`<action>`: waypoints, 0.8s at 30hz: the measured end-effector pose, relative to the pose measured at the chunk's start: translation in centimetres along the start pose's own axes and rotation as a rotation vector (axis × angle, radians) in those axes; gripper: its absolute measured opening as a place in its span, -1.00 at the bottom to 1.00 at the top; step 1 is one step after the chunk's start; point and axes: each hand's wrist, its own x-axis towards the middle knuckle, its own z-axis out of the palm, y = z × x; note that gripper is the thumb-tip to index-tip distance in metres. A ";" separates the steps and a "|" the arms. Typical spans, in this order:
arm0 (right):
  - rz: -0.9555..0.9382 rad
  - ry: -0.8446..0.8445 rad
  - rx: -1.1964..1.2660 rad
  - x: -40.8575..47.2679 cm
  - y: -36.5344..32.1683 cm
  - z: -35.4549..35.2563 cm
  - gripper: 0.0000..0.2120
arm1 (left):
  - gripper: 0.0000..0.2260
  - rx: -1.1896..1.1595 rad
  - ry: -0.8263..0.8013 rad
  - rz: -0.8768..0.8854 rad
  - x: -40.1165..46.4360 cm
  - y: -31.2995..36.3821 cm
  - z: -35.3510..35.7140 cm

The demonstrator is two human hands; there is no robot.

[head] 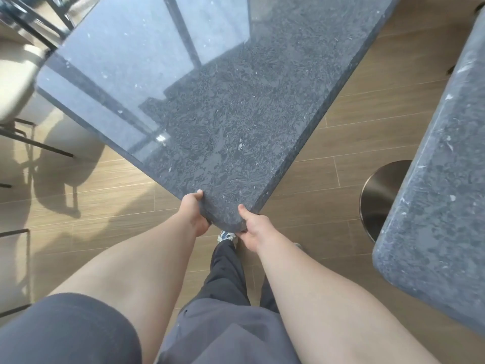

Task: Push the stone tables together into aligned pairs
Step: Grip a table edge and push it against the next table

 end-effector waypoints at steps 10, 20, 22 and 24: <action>-0.124 0.105 -0.004 -2.2 -8.5 -11.1 -0.61 | -0.72 -0.081 -0.071 -0.111 -3.3 -8.7 10.6; -0.259 0.285 0.172 -2.2 -7.1 -10.9 -0.50 | -0.41 0.154 -0.256 -0.344 -2.5 -5.9 7.6; -0.281 0.308 0.259 -2.4 -6.3 -10.8 -0.51 | -0.40 0.147 -0.273 -0.315 -2.1 -5.2 6.6; -0.264 0.316 0.368 -3.0 -5.4 -10.1 -0.57 | -0.42 0.110 -0.243 -0.254 -1.5 -4.7 5.6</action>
